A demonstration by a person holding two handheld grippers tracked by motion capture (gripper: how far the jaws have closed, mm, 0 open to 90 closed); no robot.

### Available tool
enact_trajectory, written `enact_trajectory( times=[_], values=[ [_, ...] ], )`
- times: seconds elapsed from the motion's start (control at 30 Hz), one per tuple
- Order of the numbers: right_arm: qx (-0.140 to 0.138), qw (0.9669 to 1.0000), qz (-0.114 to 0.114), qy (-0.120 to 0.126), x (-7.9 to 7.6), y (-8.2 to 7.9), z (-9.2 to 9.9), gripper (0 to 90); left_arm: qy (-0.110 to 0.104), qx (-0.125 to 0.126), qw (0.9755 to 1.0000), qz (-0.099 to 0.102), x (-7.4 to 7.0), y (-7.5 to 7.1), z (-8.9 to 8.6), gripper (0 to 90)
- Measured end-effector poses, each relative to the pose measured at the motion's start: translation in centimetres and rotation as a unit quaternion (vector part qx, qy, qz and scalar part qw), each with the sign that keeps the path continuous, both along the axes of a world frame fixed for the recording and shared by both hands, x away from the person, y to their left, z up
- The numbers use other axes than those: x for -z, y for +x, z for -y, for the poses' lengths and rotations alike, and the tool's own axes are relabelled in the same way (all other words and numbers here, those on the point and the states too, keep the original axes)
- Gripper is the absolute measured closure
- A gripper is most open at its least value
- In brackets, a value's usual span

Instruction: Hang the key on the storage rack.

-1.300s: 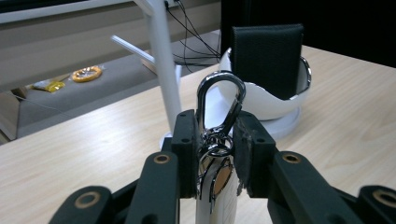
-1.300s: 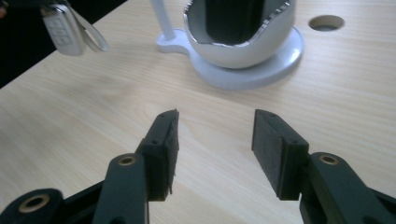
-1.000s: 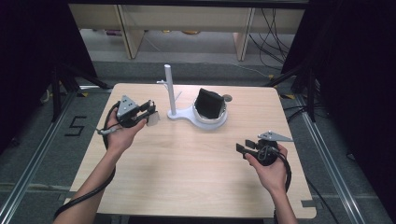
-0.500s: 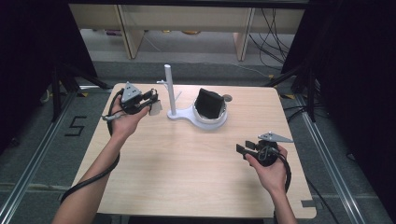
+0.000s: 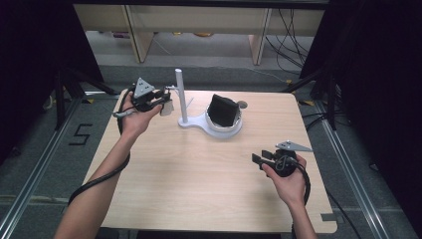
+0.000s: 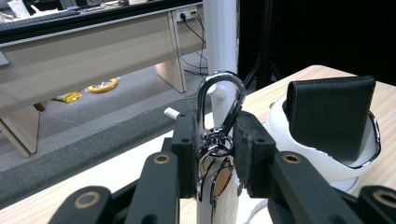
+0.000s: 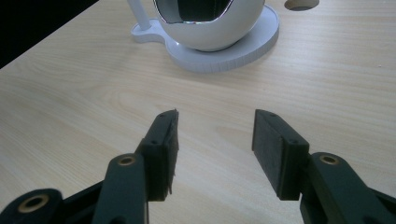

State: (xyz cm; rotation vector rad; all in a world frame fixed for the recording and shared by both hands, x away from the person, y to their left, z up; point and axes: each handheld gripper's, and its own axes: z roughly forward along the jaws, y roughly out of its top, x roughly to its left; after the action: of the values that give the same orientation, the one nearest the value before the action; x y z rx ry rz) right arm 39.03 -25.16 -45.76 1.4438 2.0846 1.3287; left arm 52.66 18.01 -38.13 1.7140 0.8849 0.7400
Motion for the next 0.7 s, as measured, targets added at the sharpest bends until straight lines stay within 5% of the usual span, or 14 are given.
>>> enact_trajectory(
  times=[0.7],
  values=[
    [-0.004, 1.0, 0.002, -0.003, 0.1, 0.1, 0.0, 51.8, -0.005, -0.003, 0.9997, -0.025, 0.4, 1.7, 0.4, 70.7]
  ],
)
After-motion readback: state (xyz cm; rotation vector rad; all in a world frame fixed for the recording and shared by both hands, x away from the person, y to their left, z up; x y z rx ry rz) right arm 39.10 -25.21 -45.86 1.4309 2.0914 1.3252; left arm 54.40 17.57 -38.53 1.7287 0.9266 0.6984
